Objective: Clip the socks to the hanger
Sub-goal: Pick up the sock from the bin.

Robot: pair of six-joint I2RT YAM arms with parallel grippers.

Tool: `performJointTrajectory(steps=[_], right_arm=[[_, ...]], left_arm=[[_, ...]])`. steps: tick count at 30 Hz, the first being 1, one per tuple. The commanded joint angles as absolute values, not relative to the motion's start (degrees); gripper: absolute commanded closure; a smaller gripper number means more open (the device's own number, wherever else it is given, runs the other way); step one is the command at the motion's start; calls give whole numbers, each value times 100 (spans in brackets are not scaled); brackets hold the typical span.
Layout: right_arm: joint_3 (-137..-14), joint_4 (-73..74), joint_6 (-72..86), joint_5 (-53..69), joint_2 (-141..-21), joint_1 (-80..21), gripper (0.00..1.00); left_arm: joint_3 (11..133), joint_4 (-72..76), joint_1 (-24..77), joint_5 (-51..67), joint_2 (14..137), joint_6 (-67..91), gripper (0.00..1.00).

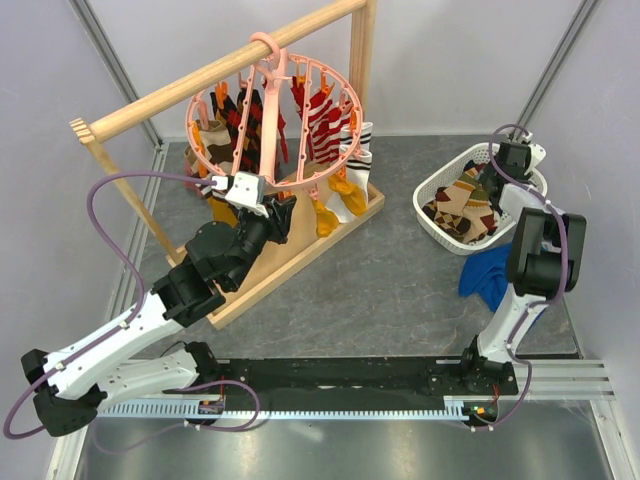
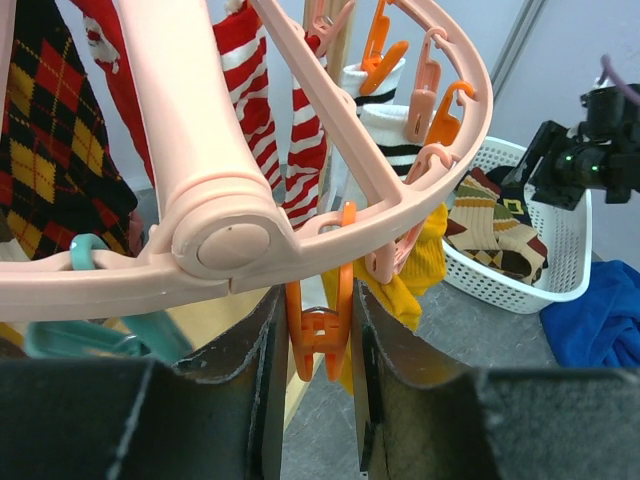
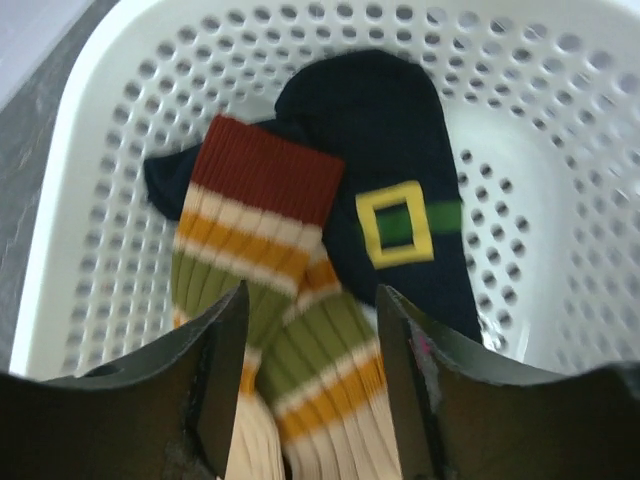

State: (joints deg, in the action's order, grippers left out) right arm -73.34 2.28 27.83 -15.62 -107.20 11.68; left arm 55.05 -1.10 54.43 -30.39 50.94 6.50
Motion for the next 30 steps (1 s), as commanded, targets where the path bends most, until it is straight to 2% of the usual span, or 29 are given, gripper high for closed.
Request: performJointTrajectory(steps=[1, 3, 6, 17, 20, 21, 26, 30], right_arm=[[-8102, -492, 2971, -1012, -11416, 1327, 43], [-8392, -536, 2962, -897, -11766, 1353, 51], [-8682, -554, 2944, -844, -12127, 1362, 56], [-8895, -422, 3015, -694, -12735, 1380, 59], [-8903, -360, 2945, -686, -12736, 1380, 72], [-8895, -352, 2910, -677, -12718, 1389, 79], [-8825, -281, 2664, -650, -12341, 1389, 97], [-8649, -281, 2514, -607, -11858, 1371, 100]], left_arm=[[5370, -518, 5405, -2742, 5106, 483, 98], [5379, -510, 5388, -2681, 5124, 492, 98], [5379, -527, 5361, -2637, 5177, 519, 98], [5370, -562, 5177, -2347, 5238, 703, 98], [5370, -563, 5150, -2312, 5238, 721, 98], [5370, -563, 5142, -2303, 5230, 721, 98], [5361, -563, 5133, -2276, 5212, 747, 98], [5353, -563, 5115, -2198, 5177, 791, 98]])
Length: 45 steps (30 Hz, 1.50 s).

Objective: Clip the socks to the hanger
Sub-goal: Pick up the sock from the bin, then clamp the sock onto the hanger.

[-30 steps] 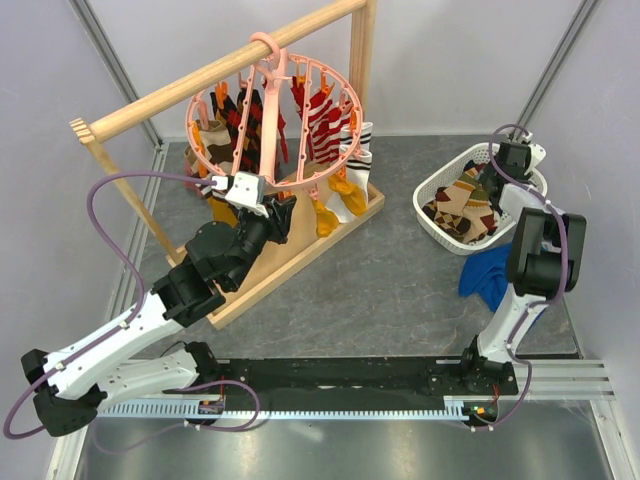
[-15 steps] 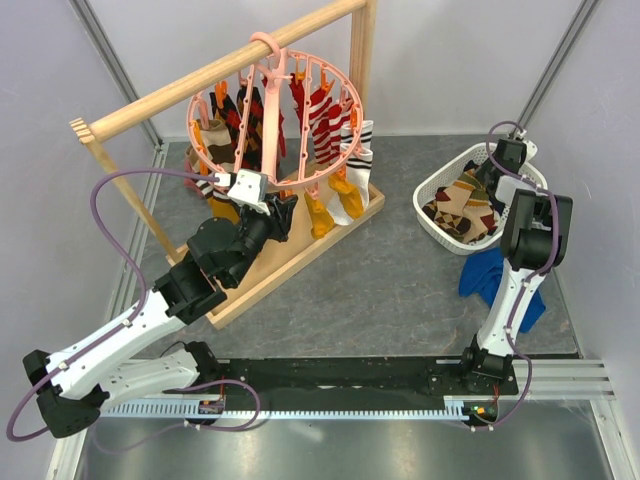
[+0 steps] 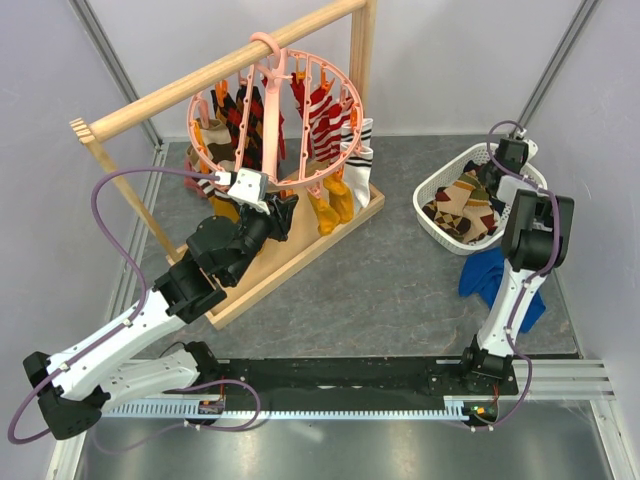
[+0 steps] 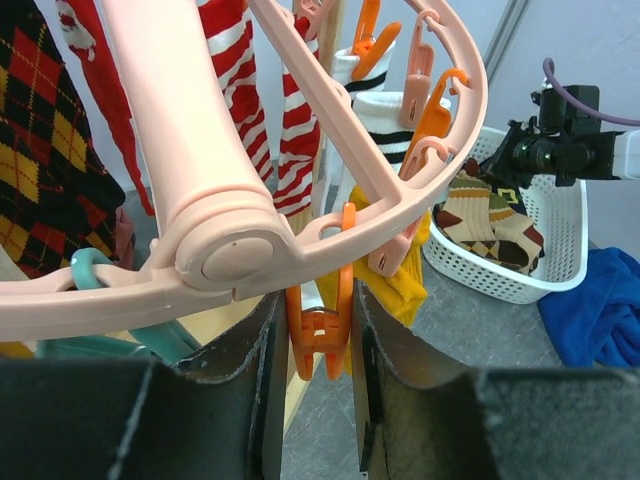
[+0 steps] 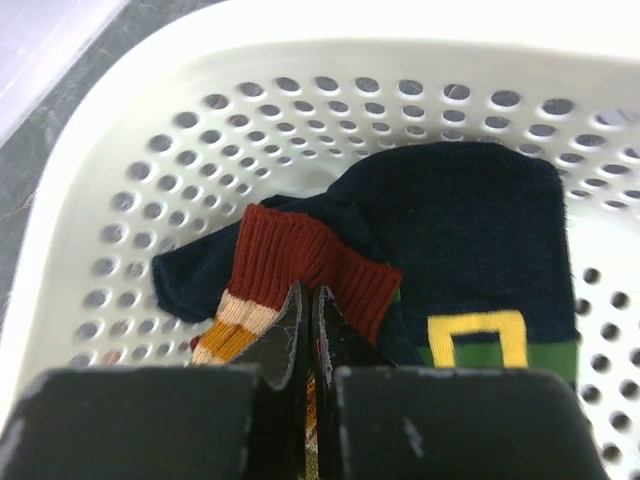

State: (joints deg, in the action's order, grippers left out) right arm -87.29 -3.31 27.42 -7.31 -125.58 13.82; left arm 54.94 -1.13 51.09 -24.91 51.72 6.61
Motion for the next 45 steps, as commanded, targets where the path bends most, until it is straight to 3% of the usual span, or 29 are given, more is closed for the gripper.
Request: performJointTrajectory(steps=[1, 34, 45], right_arm=[[-8605, -281, 2479, -589, -11648, 1371, 100], [-6952, -492, 554, -1002, -6654, -378, 100], [-6408, -115, 194, 1651, -5591, -922, 100]], left_arm=[[5353, -563, 5107, -2180, 5177, 817, 98], [5326, -554, 4834, -1802, 5282, 932, 98], [5335, -554, 4729, -1732, 5221, 923, 98]])
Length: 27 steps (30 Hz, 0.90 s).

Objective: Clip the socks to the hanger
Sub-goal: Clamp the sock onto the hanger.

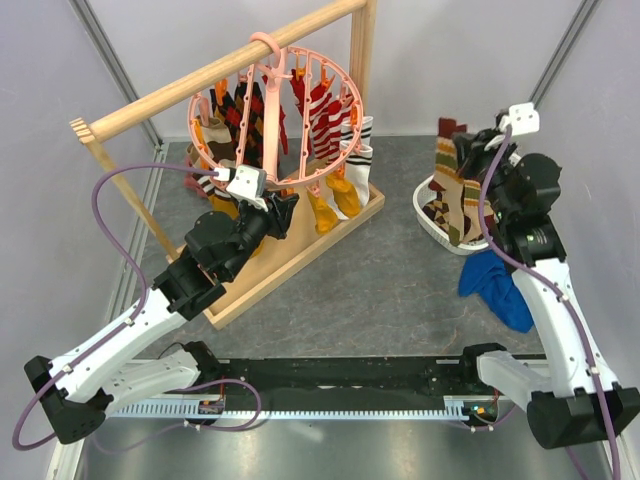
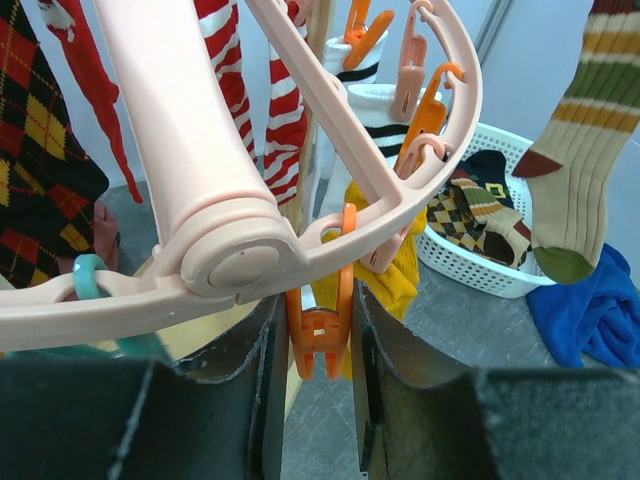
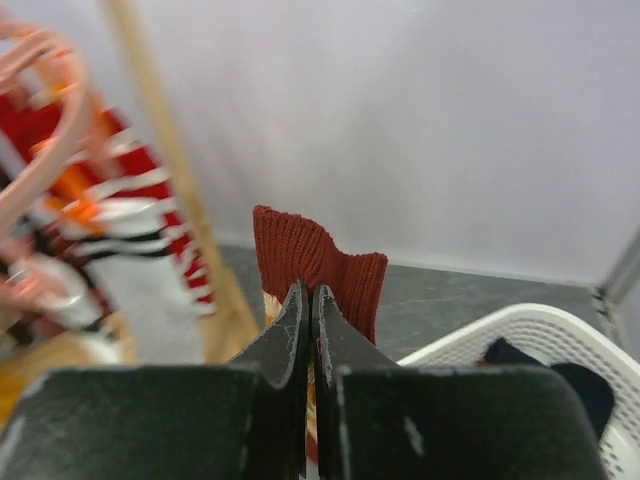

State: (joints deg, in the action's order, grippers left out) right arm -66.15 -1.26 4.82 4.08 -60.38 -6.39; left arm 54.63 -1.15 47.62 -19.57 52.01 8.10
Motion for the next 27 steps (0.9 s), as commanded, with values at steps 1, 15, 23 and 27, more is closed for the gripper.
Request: performJointTrajectory(steps=[1, 15, 23, 27], right_arm=[[-6303, -36, 185, 1739, -5529, -1010, 100], [-5573, 53, -281, 2716, -5370, -3365, 100], [-5072, -1229, -343, 2313, -5984, -4701, 99], [-4791, -2336, -273, 2189, -6380, -4974, 99]], left_arm=[[5335, -554, 4720, -1714, 5221, 923, 98], [5344, -554, 4562, -1459, 5186, 1002, 98], [5335, -519, 4307, -1029, 5115, 1213, 98], [5326, -475, 4096, -739, 5080, 1327, 98]])
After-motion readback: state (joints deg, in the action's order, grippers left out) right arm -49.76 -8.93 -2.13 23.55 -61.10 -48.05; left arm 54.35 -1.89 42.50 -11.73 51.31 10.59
